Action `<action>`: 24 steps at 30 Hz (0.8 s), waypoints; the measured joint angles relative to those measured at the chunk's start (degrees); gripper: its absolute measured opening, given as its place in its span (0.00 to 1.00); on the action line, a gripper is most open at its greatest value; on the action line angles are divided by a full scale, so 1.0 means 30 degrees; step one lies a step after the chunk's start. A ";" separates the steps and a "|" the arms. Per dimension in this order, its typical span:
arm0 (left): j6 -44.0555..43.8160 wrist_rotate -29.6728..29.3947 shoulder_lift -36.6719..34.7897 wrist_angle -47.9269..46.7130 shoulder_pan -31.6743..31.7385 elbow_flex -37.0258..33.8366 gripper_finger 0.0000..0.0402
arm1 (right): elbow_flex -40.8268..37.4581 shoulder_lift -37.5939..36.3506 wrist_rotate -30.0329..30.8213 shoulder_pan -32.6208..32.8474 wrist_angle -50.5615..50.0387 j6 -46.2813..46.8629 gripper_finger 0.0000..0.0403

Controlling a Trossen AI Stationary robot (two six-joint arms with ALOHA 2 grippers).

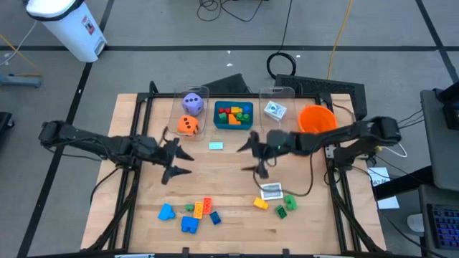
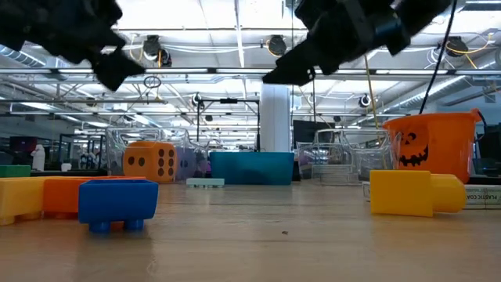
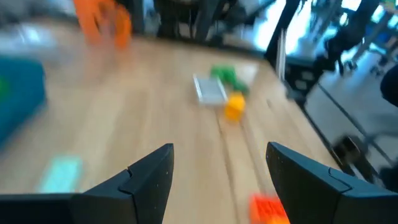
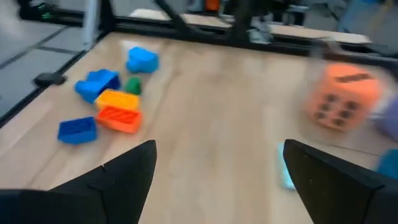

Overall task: Pick & Place Toys
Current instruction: Put the blue game piece into the blue bin

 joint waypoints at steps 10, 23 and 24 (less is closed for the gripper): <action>-0.7904 0.0118 0.0007 -0.7557 -0.2119 -0.0007 0.64 | -0.1536 0.5993 -0.0033 0.2607 1.0522 0.2006 0.85; -1.9940 -0.0508 0.0007 -0.8732 -0.8205 -0.0007 0.64 | -0.1073 0.7742 -0.0033 0.2860 1.0855 0.2000 0.85; -2.0648 -0.1144 0.0007 -0.8685 -0.8940 -0.0007 0.64 | -0.1073 0.7742 -0.0033 0.2931 1.0862 0.1978 0.85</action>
